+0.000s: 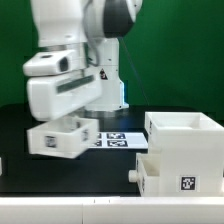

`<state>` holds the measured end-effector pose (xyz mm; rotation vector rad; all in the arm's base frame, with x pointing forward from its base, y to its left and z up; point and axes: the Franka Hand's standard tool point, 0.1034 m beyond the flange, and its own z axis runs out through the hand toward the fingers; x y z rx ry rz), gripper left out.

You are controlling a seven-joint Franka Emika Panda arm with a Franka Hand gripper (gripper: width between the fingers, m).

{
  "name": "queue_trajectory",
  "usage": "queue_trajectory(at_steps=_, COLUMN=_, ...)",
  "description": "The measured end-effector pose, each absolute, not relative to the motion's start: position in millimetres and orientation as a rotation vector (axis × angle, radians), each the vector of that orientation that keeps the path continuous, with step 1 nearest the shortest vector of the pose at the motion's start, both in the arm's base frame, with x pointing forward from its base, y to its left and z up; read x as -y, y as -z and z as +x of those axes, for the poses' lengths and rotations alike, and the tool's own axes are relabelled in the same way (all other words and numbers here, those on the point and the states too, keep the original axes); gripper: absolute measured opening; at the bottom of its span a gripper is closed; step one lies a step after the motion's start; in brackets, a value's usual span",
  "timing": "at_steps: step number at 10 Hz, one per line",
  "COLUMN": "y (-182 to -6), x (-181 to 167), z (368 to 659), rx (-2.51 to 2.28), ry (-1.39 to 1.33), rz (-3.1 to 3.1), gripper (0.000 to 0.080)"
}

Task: Assemble drawer

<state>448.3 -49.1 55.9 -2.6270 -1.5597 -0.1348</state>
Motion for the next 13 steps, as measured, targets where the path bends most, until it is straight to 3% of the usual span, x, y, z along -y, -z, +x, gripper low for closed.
queue_trajectory(at_steps=1, y=-52.5, x=35.5, z=444.6, rx=1.551, ry=0.117, rz=-2.621, gripper=0.0033)
queue_trajectory(at_steps=5, y=-52.7, x=45.9, z=445.7, rx=1.568, ry=0.12, rz=-2.617, gripper=0.0033)
queue_trajectory(at_steps=6, y=-58.2, x=46.7, z=459.4, rx=1.667, ry=0.149, rz=-2.576, gripper=0.0033)
queue_trajectory(at_steps=8, y=-66.8, x=12.8, z=501.9, rx=1.881, ry=0.211, rz=-2.469, gripper=0.0033)
queue_trajectory(at_steps=13, y=-63.4, x=5.5, z=505.7, rx=1.93, ry=0.211, rz=-2.429, gripper=0.0033)
